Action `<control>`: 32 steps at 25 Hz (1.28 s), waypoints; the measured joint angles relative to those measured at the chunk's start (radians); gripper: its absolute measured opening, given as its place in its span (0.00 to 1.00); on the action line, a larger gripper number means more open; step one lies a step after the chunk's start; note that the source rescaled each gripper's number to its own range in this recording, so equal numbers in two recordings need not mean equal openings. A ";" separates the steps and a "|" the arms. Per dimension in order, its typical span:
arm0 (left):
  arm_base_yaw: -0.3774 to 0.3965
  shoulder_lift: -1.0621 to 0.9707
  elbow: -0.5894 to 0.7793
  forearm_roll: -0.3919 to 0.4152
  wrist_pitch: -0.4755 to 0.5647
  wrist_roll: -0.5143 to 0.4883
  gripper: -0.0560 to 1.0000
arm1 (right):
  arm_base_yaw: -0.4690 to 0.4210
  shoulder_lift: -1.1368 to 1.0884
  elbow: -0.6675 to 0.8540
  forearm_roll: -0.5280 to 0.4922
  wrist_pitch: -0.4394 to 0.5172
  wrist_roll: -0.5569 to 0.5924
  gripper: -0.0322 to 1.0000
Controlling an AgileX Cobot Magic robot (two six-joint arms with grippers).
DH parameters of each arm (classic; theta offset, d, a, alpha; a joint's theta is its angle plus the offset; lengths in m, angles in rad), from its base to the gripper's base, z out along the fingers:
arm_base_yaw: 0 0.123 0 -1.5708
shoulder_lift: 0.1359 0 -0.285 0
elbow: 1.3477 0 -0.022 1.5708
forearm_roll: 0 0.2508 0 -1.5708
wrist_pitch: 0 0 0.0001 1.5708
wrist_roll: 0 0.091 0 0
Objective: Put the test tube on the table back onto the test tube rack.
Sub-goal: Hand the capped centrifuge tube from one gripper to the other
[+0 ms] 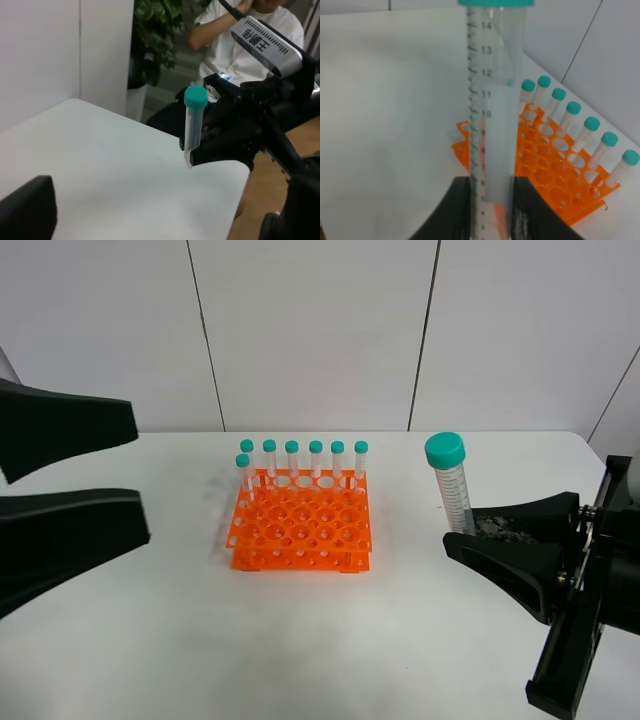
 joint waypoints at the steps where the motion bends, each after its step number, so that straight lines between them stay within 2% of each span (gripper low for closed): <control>1: 0.000 0.021 0.000 -0.026 0.006 0.035 1.00 | 0.000 0.000 0.000 0.000 -0.001 0.000 0.06; 7: -0.018 0.116 0.000 -0.207 0.026 0.213 1.00 | 0.000 0.000 0.000 0.000 -0.001 0.000 0.06; 10: -0.057 0.164 0.000 -0.288 0.025 0.319 1.00 | 0.000 0.000 0.000 0.000 -0.001 0.000 0.06; 14: -0.131 0.240 -0.013 -0.302 0.000 0.420 1.00 | 0.000 0.000 0.000 -0.001 -0.001 0.000 0.06; 15: -0.173 0.291 -0.036 -0.303 -0.030 0.437 1.00 | 0.000 0.000 0.000 -0.001 -0.001 0.000 0.06; 29: -0.367 0.627 -0.309 -0.311 -0.072 0.487 1.00 | 0.000 0.000 0.000 -0.002 -0.001 0.000 0.06; 32: -0.375 0.682 -0.336 -0.311 -0.070 0.491 1.00 | 0.000 0.000 0.000 -0.005 -0.001 0.000 0.06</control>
